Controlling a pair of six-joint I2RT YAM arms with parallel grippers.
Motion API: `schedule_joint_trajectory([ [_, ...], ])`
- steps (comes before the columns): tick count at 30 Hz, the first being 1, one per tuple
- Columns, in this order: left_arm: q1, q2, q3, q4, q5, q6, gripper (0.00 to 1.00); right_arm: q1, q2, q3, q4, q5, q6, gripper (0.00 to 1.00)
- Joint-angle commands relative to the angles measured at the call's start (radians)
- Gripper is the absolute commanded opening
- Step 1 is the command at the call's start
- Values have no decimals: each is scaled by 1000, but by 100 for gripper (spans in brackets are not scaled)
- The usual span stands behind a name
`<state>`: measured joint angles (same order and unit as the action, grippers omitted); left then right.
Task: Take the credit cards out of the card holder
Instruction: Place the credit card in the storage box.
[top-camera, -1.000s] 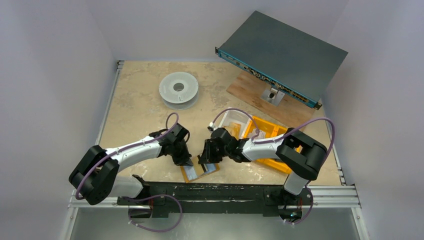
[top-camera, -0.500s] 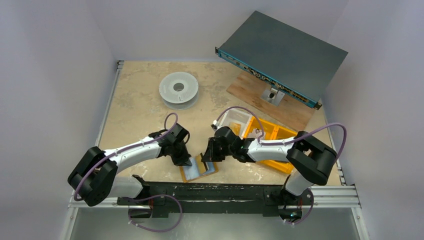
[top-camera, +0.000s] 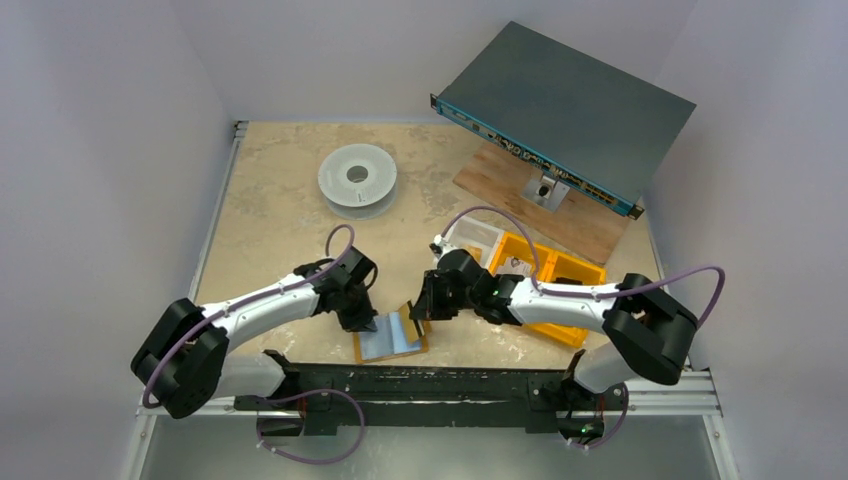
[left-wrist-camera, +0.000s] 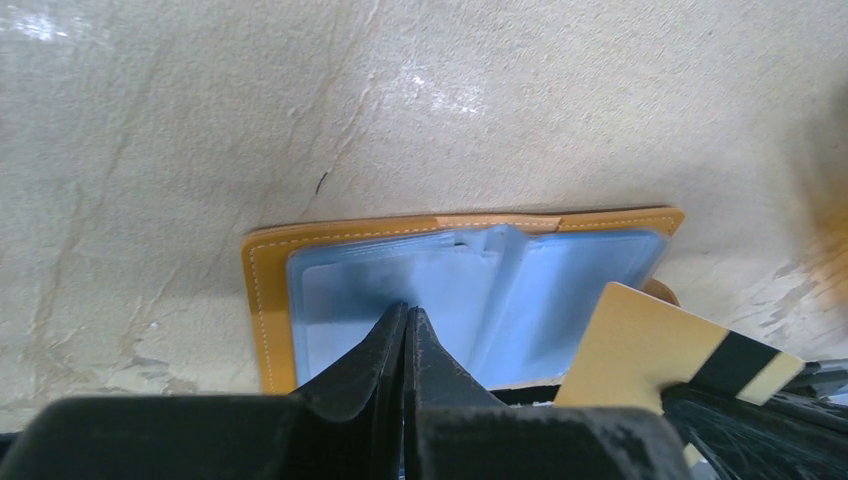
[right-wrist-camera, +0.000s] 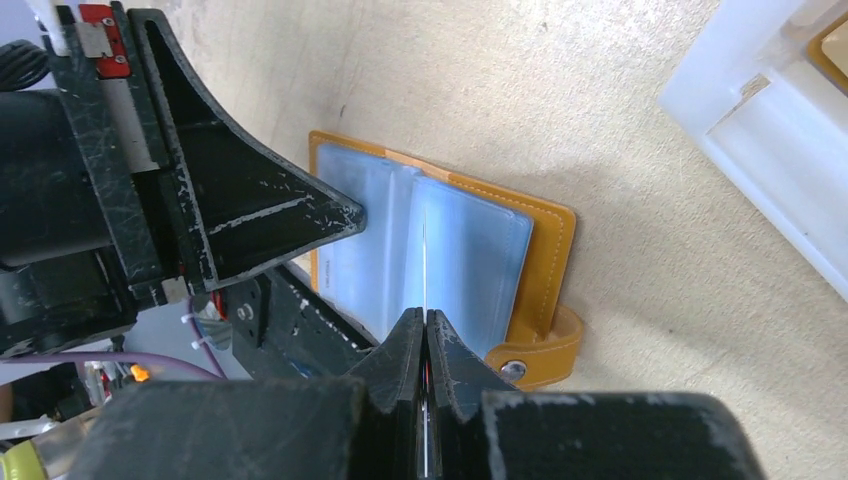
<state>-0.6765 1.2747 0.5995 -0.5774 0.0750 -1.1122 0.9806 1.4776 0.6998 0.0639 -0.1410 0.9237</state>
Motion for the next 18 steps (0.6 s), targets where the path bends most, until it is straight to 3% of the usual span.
schedule_joint_trajectory([
  [1,0,-50,56,-60,-35,67,0,-5,-55,17,-36,38,-22,0],
  [3,-1,-77,82,-77,-35,79,0,-5,-68,24,-50,44,-27,0],
  [6,0,-122,124,-101,-35,100,8,-5,-92,32,-74,60,-28,0],
  [9,-1,-171,163,-127,-35,136,21,-8,-131,39,-114,86,-26,0],
  [15,0,-249,225,-164,-40,213,56,-25,-229,71,-230,188,-32,0],
  [18,2,-273,255,-182,-42,240,65,-67,-279,88,-285,236,-47,0],
])
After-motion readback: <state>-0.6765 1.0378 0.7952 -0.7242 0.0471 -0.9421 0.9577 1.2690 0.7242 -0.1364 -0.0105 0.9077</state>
